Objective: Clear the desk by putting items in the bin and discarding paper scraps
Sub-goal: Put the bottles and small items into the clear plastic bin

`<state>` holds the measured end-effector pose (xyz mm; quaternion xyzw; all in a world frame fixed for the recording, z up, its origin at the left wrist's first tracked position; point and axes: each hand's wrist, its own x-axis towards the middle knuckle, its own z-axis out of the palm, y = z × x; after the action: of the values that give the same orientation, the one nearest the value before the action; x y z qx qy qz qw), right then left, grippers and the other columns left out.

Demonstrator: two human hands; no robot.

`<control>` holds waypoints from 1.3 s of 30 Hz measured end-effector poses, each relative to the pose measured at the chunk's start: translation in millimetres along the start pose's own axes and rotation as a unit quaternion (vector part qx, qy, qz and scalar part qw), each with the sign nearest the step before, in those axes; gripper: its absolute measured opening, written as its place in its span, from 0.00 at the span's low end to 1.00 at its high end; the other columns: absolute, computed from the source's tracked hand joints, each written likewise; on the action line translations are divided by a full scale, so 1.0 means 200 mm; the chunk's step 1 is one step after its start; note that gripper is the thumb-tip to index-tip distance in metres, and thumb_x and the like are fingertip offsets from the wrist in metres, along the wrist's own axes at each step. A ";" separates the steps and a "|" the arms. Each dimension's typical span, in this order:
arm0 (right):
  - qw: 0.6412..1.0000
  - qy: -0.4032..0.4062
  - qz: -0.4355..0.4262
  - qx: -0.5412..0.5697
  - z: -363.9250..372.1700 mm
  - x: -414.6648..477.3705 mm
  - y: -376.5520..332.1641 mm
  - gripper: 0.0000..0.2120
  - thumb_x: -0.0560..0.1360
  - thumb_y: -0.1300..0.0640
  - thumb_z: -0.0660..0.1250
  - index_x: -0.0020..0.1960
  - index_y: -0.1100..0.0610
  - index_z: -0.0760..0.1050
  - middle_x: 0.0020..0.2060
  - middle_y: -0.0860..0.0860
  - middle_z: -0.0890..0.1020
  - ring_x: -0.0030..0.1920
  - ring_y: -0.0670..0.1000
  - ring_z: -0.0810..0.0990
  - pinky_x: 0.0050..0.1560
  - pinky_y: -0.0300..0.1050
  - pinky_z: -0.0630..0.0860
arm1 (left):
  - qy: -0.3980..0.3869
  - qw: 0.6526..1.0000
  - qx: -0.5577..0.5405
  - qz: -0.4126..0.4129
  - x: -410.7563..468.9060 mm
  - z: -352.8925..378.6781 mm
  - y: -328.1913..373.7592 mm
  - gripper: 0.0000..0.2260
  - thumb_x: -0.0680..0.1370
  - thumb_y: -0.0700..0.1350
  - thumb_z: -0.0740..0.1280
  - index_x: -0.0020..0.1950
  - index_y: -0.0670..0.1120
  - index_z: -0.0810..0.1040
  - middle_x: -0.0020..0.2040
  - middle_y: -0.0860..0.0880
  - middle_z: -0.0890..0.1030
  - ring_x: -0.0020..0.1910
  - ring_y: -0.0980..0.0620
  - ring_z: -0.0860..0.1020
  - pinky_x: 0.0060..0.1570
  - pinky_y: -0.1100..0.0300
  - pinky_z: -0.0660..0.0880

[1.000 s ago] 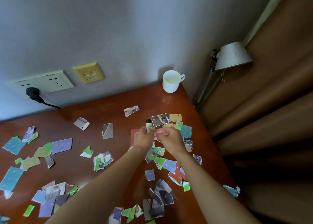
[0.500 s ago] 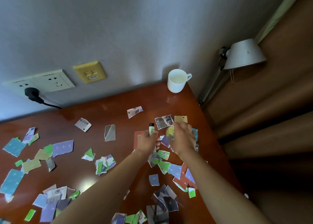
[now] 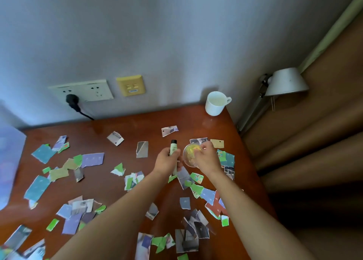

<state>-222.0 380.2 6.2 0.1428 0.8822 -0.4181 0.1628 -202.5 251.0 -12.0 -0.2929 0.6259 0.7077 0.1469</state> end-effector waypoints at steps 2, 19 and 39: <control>0.997 -0.012 0.008 0.072 0.04 -0.06 -0.08 0.05 0.78 0.59 0.62 0.52 0.53 0.67 0.43 0.51 0.74 0.50 0.58 0.77 0.53 0.61 0.78 | 0.020 0.999 -0.010 0.025 -0.06 -0.08 0.03 0.05 0.81 0.41 0.62 0.47 0.41 0.72 0.33 0.45 0.74 0.26 0.52 0.71 0.29 0.58 0.73; 0.956 -0.131 -0.060 0.255 0.73 -0.68 -0.80 0.09 0.78 0.62 0.63 0.58 0.59 0.72 0.56 0.58 0.76 0.50 0.57 0.80 0.25 0.43 0.80 | 0.191 0.974 -0.003 0.125 -0.56 -1.17 0.18 0.07 0.81 0.44 0.63 0.47 0.42 0.74 0.31 0.46 0.75 0.24 0.54 0.72 0.24 0.64 0.71; 0.943 -0.258 -0.123 0.172 1.75 -1.06 -1.63 0.17 0.75 0.70 0.58 0.62 0.60 0.72 0.56 0.56 0.76 0.44 0.53 0.81 0.31 0.43 0.82 | 0.236 0.965 0.018 0.114 -0.65 -2.52 0.31 0.07 0.78 0.37 0.62 0.41 0.42 0.76 0.31 0.46 0.74 0.27 0.52 0.71 0.23 0.65 0.69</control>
<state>-97.8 -118.0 108.3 -0.0536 0.7354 -0.6025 0.3053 -19.0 -229.8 93.2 -0.3757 0.6849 0.6190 -0.0816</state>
